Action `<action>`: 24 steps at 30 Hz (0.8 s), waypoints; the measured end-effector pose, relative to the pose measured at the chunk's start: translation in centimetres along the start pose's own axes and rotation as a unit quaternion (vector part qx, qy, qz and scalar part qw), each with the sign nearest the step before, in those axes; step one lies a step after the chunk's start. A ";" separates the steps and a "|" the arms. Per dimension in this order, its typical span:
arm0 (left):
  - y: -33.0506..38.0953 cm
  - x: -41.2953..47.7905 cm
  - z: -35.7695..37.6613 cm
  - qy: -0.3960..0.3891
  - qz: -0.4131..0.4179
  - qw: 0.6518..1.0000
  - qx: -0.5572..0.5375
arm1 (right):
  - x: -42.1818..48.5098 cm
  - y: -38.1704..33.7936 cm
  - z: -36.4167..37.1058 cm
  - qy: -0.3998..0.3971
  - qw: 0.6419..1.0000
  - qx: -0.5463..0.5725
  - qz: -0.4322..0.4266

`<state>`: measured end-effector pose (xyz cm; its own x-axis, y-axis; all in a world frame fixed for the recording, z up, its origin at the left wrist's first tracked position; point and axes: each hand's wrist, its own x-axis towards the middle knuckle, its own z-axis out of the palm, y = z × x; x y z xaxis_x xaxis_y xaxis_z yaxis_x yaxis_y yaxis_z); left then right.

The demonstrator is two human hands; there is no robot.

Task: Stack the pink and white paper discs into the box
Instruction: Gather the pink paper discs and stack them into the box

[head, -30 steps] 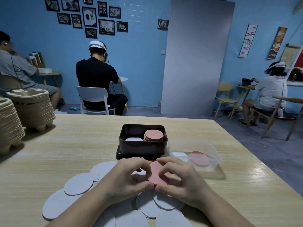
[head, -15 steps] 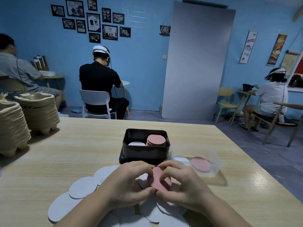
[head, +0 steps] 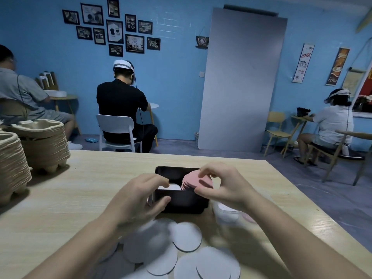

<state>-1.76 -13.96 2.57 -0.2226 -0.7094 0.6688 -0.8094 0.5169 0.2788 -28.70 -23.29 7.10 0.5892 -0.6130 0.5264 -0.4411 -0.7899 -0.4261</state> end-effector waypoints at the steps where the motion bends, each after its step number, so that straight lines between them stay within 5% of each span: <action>1: -0.5 -0.2 0.2 -0.001 -0.001 1.000 0.007 | 0.6 0.5 0.2 0.000 1.000 -0.004 0.010; 24: -1.1 -1.5 1.0 0.000 -0.022 1.000 -0.004 | 4.4 2.6 2.2 -0.109 0.978 -0.148 0.098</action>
<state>-1.05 -13.93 0.57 -0.1876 -0.7312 0.6559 -0.8139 0.4895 0.3130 -25.74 -28.05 6.69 0.5905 -0.7596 0.2725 -0.7175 -0.6488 -0.2536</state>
